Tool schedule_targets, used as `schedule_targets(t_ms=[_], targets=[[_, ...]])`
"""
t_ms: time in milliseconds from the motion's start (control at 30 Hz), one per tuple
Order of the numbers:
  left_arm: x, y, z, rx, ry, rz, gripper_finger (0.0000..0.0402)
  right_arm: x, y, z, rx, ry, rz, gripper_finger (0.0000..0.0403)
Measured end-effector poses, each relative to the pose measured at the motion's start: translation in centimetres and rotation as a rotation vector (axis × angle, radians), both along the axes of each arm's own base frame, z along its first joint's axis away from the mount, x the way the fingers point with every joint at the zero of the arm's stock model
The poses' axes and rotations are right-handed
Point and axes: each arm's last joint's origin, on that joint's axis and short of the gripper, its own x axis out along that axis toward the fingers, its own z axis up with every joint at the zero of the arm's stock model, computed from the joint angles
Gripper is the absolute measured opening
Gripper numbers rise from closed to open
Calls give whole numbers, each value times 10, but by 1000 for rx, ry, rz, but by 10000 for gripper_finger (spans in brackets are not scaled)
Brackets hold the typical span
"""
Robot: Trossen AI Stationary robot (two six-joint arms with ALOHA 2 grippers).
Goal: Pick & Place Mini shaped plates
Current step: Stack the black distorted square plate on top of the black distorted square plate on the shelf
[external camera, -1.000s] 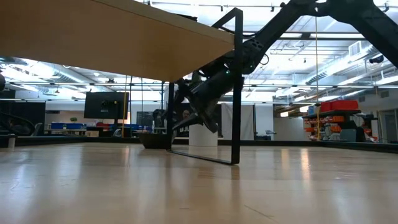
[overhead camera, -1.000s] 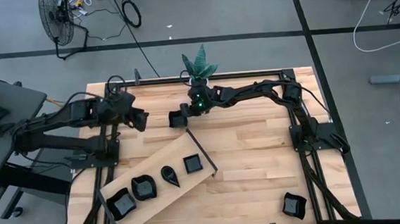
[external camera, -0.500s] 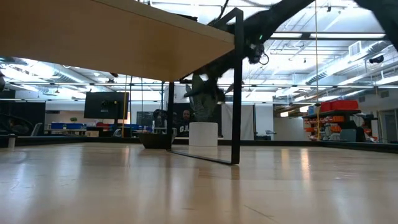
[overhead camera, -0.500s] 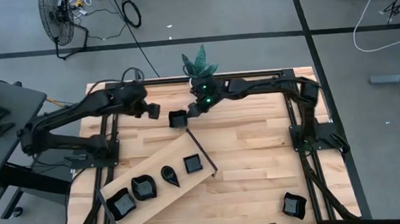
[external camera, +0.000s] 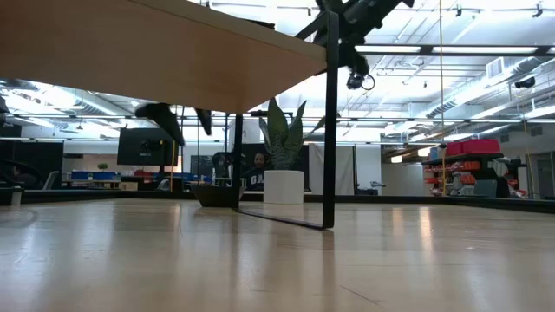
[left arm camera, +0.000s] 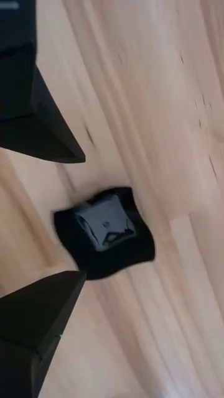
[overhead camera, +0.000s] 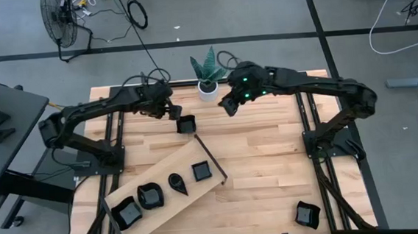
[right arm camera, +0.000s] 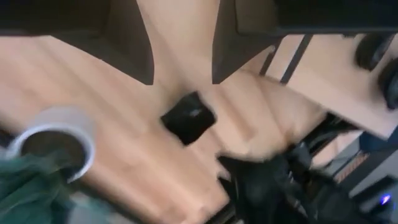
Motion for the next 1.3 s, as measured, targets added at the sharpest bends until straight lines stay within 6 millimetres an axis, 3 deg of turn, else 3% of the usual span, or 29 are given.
schedule_targets(t_ms=[233,567,767,933,1100,1300], targets=[[21,14,-37,-98,35,7,298,-12,2,13,-42,-16,-43,157],[30,29,-77,-144,142,-11,298,-13,2,-4,-14,25,-54,157],[32,35,-81,-128,125,1,286,-13,3,-18,23,49,-80,157],[29,40,-81,-131,122,18,239,-15,3,-27,49,72,-97,157],[29,42,-89,-179,121,13,196,-13,3,-26,54,52,-106,157],[31,42,-98,-199,144,8,177,-11,2,-23,43,10,-106,157]])
